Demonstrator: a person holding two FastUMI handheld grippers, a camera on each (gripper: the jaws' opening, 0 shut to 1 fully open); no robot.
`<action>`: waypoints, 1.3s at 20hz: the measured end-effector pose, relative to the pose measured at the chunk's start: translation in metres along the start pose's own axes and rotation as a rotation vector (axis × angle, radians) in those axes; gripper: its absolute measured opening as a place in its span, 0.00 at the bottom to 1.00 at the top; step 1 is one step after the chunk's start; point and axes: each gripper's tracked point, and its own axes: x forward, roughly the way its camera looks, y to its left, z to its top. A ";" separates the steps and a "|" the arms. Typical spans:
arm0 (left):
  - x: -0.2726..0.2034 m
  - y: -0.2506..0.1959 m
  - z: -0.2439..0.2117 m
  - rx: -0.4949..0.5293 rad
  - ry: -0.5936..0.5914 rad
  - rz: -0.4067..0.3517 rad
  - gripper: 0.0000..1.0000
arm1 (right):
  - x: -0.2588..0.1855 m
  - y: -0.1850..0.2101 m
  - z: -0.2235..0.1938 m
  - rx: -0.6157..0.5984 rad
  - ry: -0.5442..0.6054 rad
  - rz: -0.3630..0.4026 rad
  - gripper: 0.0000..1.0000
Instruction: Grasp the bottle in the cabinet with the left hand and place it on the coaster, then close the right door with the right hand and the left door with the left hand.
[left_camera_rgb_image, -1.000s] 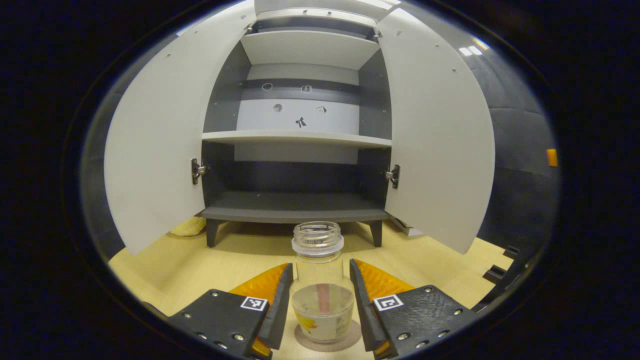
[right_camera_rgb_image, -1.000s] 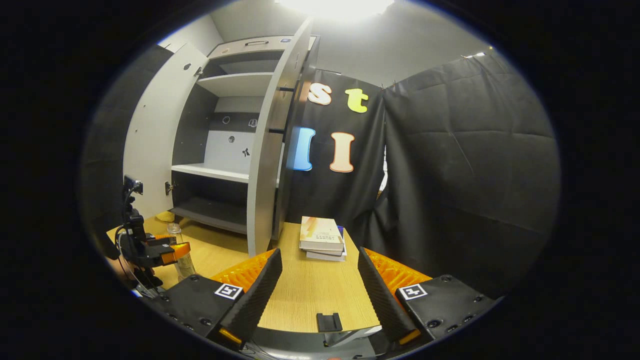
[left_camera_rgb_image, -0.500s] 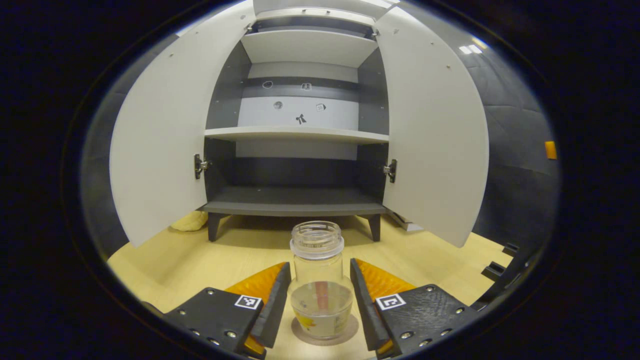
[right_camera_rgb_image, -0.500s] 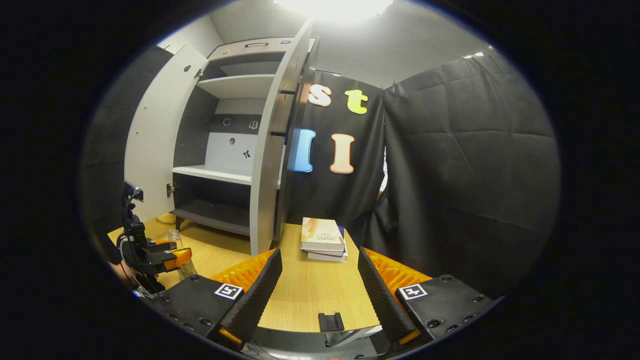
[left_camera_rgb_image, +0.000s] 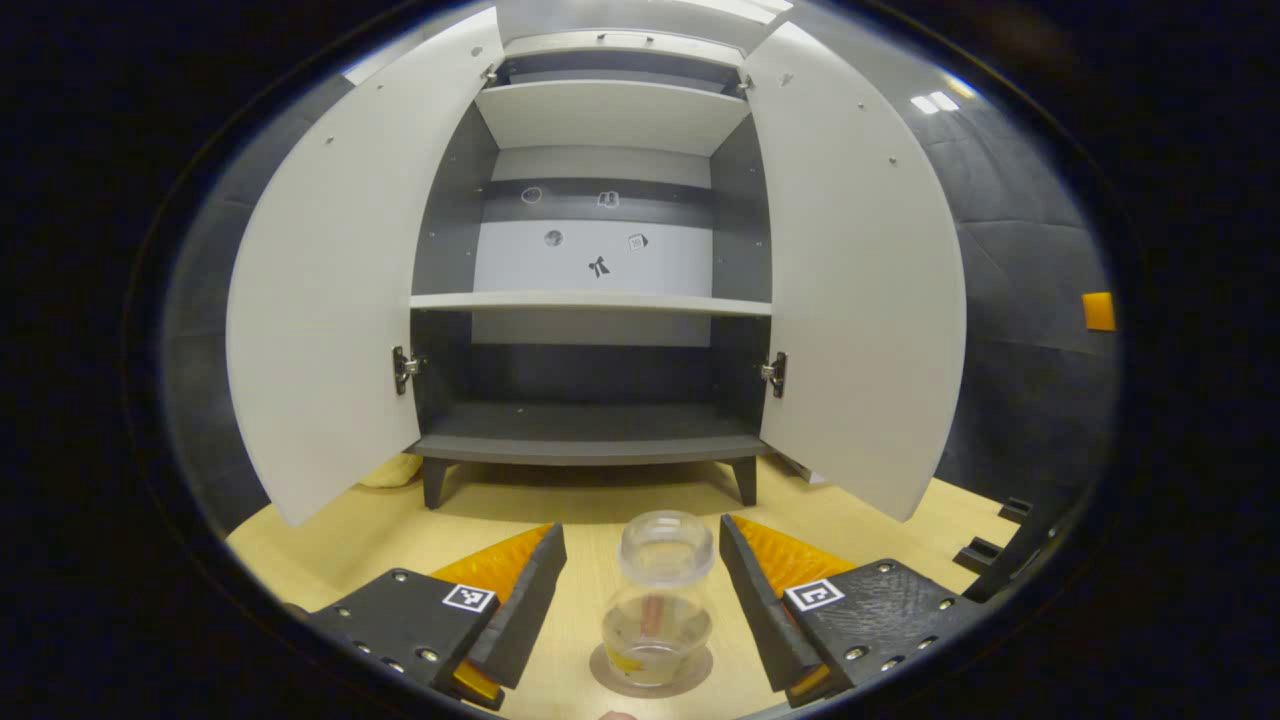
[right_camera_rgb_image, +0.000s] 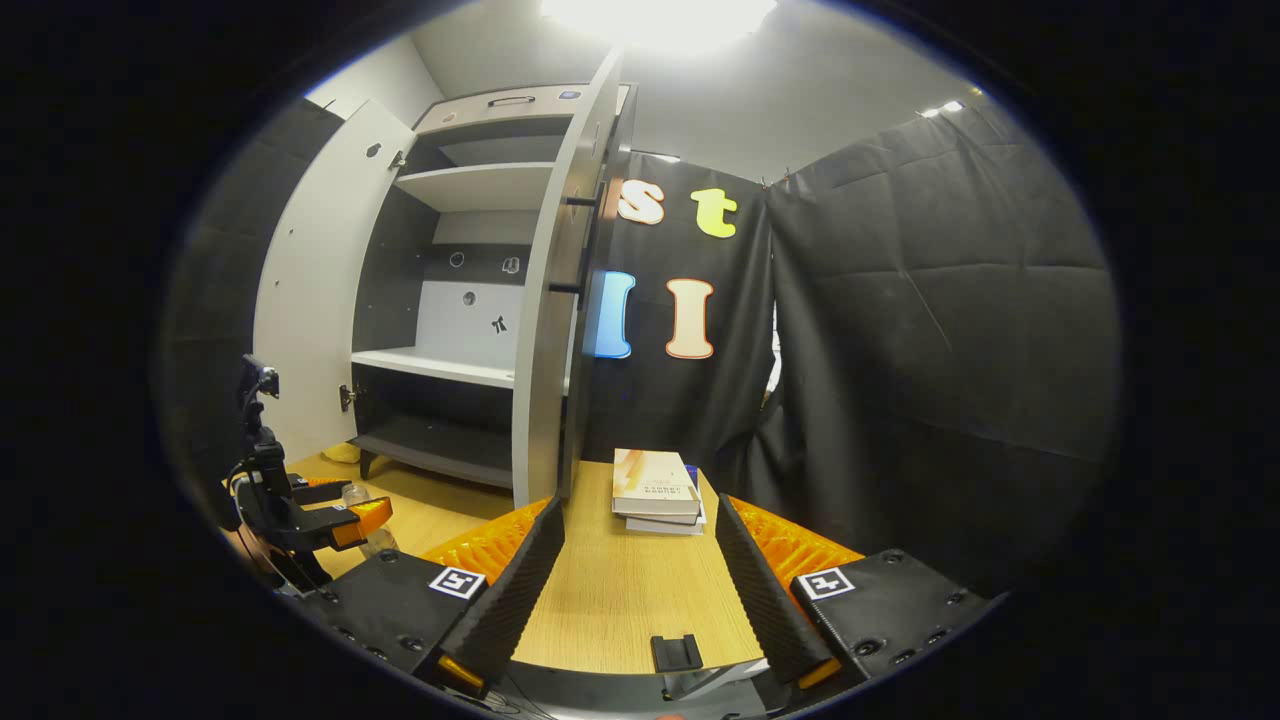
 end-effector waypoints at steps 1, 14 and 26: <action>-0.002 0.001 0.009 0.005 -0.008 0.003 0.89 | 0.001 -0.001 0.004 0.002 -0.007 0.002 0.96; -0.089 0.061 0.166 0.055 -0.140 0.157 0.89 | 0.056 -0.011 0.078 0.133 -0.129 0.029 0.97; -0.154 0.183 0.228 0.048 -0.184 0.356 0.89 | 0.099 -0.043 0.150 0.202 -0.218 -0.191 0.97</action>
